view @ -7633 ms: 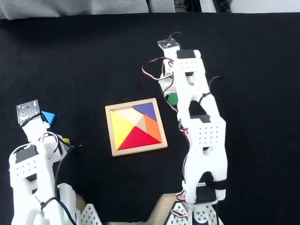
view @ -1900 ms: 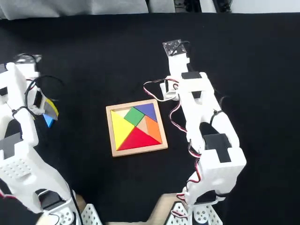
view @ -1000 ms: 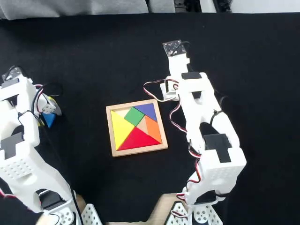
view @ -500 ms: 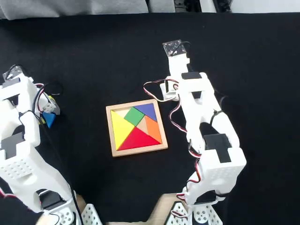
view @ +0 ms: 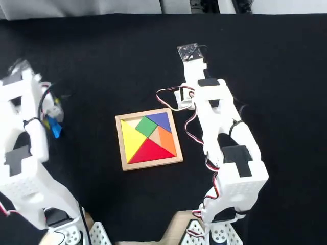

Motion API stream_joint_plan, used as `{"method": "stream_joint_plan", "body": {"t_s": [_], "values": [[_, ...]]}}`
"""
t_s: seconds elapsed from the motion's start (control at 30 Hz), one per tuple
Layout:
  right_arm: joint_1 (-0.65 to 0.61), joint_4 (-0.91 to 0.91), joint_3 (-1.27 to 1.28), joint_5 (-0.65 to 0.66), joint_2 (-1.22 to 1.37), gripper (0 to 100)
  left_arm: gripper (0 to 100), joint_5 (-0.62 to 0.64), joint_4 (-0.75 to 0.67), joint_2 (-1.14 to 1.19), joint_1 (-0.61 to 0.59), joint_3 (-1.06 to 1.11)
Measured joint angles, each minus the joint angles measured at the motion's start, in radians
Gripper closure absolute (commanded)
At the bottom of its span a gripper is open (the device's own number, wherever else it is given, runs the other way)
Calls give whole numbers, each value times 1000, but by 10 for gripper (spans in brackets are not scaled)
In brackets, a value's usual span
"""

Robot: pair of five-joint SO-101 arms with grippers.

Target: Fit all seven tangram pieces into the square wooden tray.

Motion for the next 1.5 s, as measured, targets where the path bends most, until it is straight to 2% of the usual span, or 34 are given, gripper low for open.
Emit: {"method": "stream_joint_plan", "body": {"t_s": [0.2, 0.33, 0.43, 0.57, 0.67, 0.87, 0.97, 1.1, 1.37, 1.5], "values": [[0, 0, 0, 0, 0, 987, 877, -236, 176, -94, 121, -164], [0, 0, 0, 0, 0, 987, 880, -259, 201, -94, 107, -170], [0, 0, 0, 0, 0, 987, 879, -184, 199, -104, 41, -126], [0, 0, 0, 0, 0, 987, 877, 35, 192, -152, -94, -11], [0, 0, 0, 0, 0, 987, 872, 140, 68, -221, -118, 149], [0, 0, 0, 0, 0, 987, 769, 226, -298, -322, -41, 540], [0, 0, 0, 0, 0, 987, 769, 293, -376, -327, -41, 580], [0, 0, 0, 0, 0, 987, 770, 321, -358, -290, -48, 548], [0, 0, 11, 0, 0, 987, 770, 411, -167, -23, -80, 284], [0, 0, 11, 0, 0, 987, 770, 413, -133, 21, -118, 204]]}}
